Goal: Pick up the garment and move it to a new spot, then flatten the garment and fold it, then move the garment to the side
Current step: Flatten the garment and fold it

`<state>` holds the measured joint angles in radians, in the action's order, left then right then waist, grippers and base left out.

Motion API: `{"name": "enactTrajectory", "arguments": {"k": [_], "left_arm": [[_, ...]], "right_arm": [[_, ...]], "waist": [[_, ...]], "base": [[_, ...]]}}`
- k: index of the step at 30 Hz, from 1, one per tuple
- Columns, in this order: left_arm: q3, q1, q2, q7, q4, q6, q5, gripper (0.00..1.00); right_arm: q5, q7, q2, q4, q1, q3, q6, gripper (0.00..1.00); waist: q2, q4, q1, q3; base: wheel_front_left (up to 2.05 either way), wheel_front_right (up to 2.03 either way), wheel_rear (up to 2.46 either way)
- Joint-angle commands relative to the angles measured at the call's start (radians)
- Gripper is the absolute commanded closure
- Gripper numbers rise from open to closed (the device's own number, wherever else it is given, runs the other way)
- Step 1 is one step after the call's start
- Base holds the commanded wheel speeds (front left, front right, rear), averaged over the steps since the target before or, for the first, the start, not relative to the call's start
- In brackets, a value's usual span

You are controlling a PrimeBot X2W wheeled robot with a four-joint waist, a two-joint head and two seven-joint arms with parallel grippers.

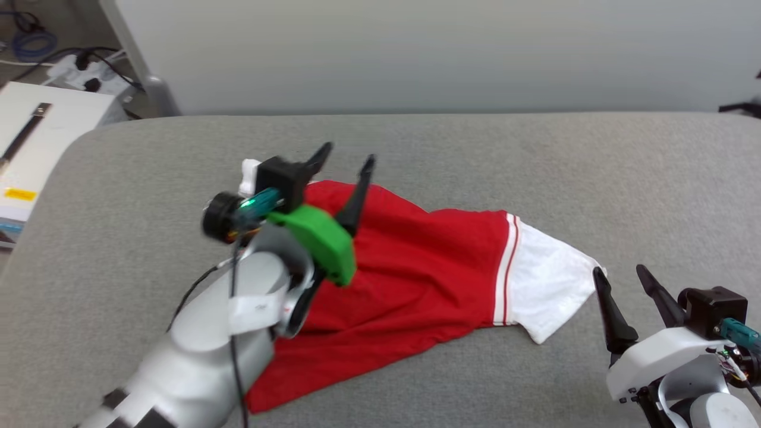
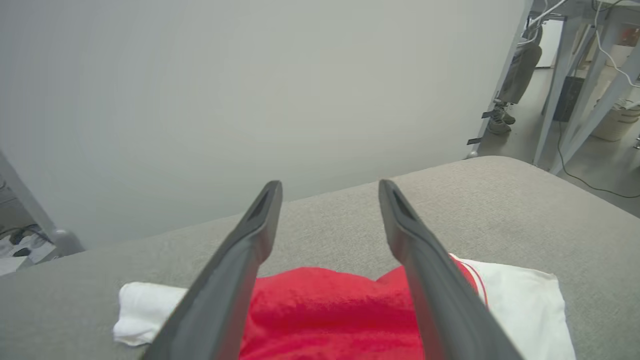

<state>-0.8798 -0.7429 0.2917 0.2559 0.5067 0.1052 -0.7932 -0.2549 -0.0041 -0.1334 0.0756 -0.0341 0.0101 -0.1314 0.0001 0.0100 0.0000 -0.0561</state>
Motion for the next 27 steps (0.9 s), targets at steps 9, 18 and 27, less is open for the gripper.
{"name": "enactTrajectory", "arguments": {"k": [9, 18, 27], "left_arm": [[0.254, 0.417, 0.129, 0.006, -0.325, 0.06, 0.121, 0.0], [0.415, 0.608, 0.051, 0.006, -0.427, 0.018, 0.243, 0.0], [0.469, 0.584, -0.007, 0.006, -0.403, -0.04, 0.297, 0.0]], "right_arm": [[-0.018, 0.018, -0.003, -0.018, 0.064, 0.011, 0.001, 0.0], [-0.014, 0.051, -0.031, -0.04, 0.055, 0.051, 0.001, 0.0], [-0.078, 0.339, -0.171, -0.049, -0.11, 0.356, 0.001, 0.0]], "waist": [[-0.0001, 0.097, 0.0, 0.068], [-0.0001, 0.146, 0.0, 0.038], [-0.0001, 0.195, 0.0, -0.018]], "base": [[0.0, 0.0, 0.0], [0.0, 0.0, 0.0], [0.0, 0.0, 0.0]]}}
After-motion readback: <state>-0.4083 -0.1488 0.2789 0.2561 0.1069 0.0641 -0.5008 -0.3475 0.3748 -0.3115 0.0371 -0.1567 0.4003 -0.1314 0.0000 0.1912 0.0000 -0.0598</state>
